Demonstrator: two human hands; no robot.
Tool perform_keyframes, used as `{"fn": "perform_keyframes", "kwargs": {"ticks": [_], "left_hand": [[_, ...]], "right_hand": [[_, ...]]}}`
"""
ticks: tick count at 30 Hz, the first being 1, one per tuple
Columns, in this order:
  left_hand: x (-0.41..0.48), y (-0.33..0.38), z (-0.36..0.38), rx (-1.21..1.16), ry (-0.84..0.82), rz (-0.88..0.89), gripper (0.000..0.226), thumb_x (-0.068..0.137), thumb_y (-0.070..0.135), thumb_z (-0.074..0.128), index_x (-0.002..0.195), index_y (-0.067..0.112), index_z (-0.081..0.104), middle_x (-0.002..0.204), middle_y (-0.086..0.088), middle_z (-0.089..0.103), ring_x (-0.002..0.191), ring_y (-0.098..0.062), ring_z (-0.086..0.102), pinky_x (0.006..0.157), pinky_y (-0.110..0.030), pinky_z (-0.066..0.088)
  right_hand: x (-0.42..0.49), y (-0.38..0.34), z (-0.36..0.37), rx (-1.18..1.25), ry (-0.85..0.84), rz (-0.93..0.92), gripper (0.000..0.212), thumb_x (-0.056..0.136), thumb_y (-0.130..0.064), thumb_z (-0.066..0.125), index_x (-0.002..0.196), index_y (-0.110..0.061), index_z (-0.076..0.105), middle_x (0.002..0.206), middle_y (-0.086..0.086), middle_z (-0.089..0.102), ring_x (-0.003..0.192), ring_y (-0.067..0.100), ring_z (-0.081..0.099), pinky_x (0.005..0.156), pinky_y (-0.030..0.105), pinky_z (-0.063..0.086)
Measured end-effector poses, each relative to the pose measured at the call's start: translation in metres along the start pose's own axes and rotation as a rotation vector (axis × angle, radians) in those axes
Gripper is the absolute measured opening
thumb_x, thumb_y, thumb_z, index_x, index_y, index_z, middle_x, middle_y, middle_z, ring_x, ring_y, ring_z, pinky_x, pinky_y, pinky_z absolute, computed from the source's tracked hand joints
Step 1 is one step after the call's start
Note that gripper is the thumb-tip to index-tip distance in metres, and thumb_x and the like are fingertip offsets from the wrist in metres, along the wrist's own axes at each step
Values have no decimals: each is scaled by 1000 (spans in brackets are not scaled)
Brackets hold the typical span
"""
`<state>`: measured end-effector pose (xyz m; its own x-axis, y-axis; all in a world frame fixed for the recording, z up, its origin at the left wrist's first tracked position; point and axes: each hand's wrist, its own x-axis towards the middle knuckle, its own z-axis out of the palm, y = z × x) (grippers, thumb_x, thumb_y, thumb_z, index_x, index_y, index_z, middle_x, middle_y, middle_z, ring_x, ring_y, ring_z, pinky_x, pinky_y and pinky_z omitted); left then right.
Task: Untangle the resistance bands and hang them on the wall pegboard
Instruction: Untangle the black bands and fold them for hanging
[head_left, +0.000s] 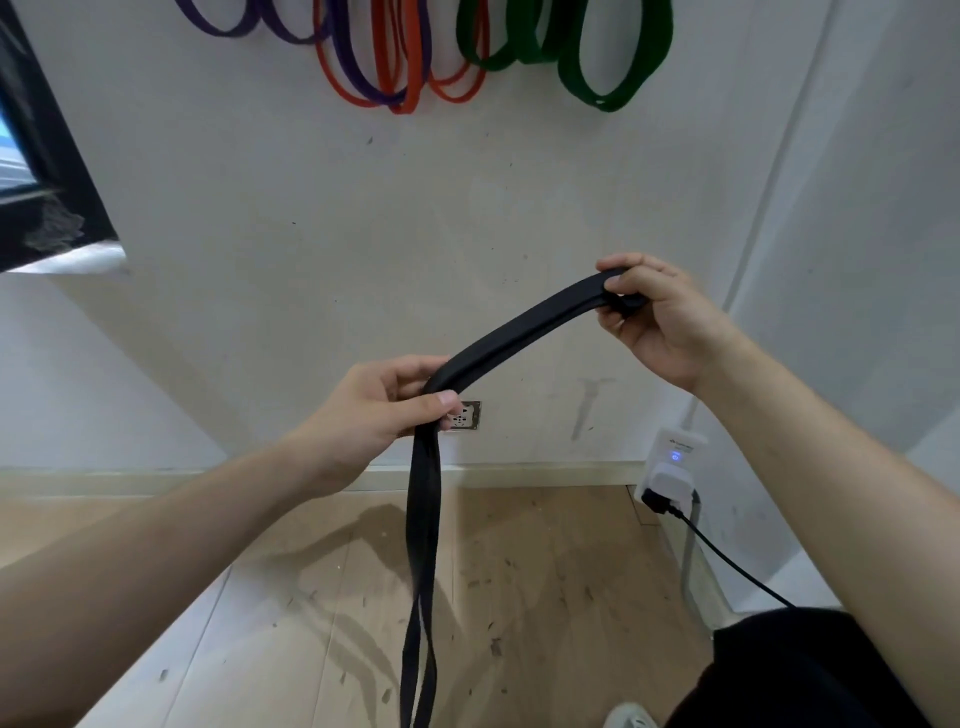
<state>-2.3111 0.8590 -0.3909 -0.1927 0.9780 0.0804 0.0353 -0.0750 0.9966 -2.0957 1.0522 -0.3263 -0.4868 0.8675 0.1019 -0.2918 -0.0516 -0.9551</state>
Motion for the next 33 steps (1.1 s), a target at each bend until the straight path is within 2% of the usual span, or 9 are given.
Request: {"fn": "perform_keyframes", "kwargs": {"ticks": [4,8,11,13,20,22,26,30,33], "left_hand": [[-3,11,2,-137,31,5,39,76,14,72,114,12,70,79,-2,68,70,-18,62,72,-20,54],[-1,15,1,-87,160,88,24,87,5,70,109,14,73,78,-4,66,68,-19,58,74,-25,55],[-3,18,-1,-8,188,144,22,92,3,66,108,17,74,86,-6,70,71,-15,63,79,-24,59],[-5,18,-2,54,180,153,23,92,3,67,108,19,74,84,-2,72,71,-12,64,77,-21,57],[-5,17,-5,191,117,152,24,92,4,68,113,13,74,88,-3,73,72,-15,61,76,-25,55],[-6,18,-6,194,90,158,25,92,2,68,114,11,73,86,1,74,70,-12,61,73,-21,54],[-8,16,-9,199,87,154,24,93,4,67,115,13,71,95,-2,77,78,-16,65,78,-24,58],[-6,11,-13,275,90,150,30,89,8,73,116,18,67,95,-9,77,86,-21,73,88,-32,59],[-5,7,-11,319,85,142,30,84,6,78,110,15,67,93,-7,78,89,-23,75,87,-29,58]], "right_hand": [[1,6,-4,-41,23,34,29,92,9,50,80,-11,68,86,8,58,67,18,54,59,22,48],[2,16,-11,-183,-19,146,26,90,7,50,80,-14,64,88,8,60,69,20,61,63,26,52],[-2,29,-18,-752,-243,208,16,84,-5,65,94,-17,66,102,4,68,92,20,64,79,27,51],[-8,33,-10,-1000,-322,133,33,82,-10,71,113,-22,67,119,-3,68,113,16,60,89,25,47],[-35,42,53,-893,-556,-134,59,86,-26,79,139,-25,54,131,-14,64,126,-4,53,110,24,36],[-39,51,65,-871,-604,-152,55,89,-25,76,138,-17,54,129,-5,66,123,2,58,109,25,42],[-41,55,75,-783,-618,-140,33,94,-22,70,122,-8,62,109,23,68,99,40,65,91,57,53],[-38,45,78,-879,-576,-170,20,96,-22,67,109,-8,69,82,4,63,67,5,57,65,30,54],[-38,37,78,-910,-573,-222,15,92,-21,72,101,-9,73,70,-10,62,61,-1,53,60,19,44]]}}
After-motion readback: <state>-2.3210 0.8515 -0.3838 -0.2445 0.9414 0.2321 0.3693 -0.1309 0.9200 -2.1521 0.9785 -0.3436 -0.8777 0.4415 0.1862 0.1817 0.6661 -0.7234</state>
